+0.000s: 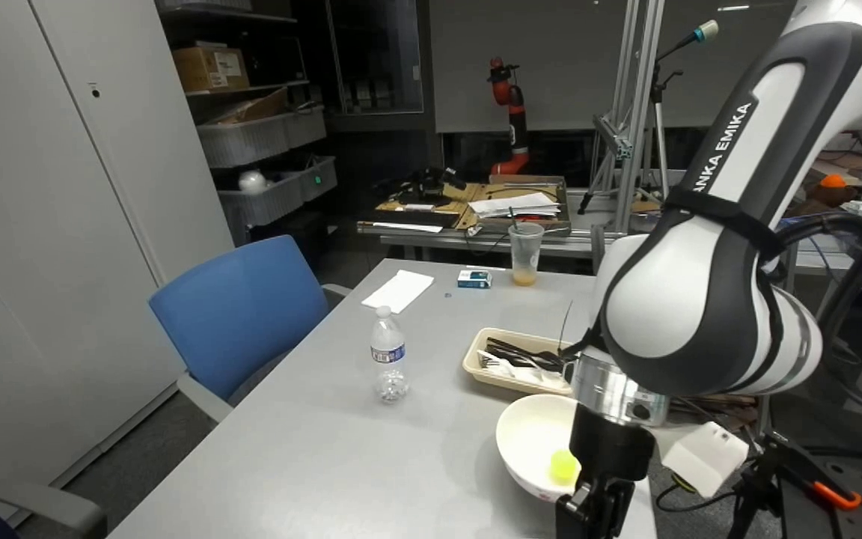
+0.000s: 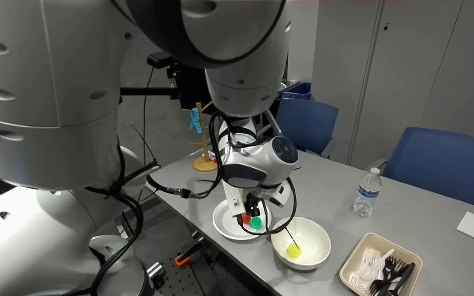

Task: Move the purple ball from the bowl on the right to the bowl on the left

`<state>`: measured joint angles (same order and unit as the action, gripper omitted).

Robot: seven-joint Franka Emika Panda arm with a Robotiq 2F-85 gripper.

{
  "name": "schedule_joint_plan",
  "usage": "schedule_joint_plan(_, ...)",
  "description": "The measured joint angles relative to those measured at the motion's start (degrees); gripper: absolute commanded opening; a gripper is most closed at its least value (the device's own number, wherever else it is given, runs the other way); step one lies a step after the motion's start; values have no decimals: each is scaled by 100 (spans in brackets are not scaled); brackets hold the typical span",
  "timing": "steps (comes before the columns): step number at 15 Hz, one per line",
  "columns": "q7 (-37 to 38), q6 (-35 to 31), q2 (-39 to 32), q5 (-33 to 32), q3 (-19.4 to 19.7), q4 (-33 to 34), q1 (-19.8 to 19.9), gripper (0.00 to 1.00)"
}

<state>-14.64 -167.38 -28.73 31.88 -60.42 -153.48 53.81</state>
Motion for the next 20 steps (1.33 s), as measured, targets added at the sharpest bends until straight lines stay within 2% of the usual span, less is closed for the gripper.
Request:
schedule_joint_plan(5, 305, -357, -103, -319, 866, -34, -782, 10)
schedule_joint_plan(9, 586, -658, -247, -504, 1357, -17, -1330, 10)
schedule_joint_plan(10, 664, -702, -285, -556, 1452, -4, -1440, 55)
schedule_joint_plan(16, 939, -716, -394, -679, 1876, 105, -1951, 98)
schedule_joint_plan(20, 956, -716, -413, -679, 1959, 171, -2081, 100)
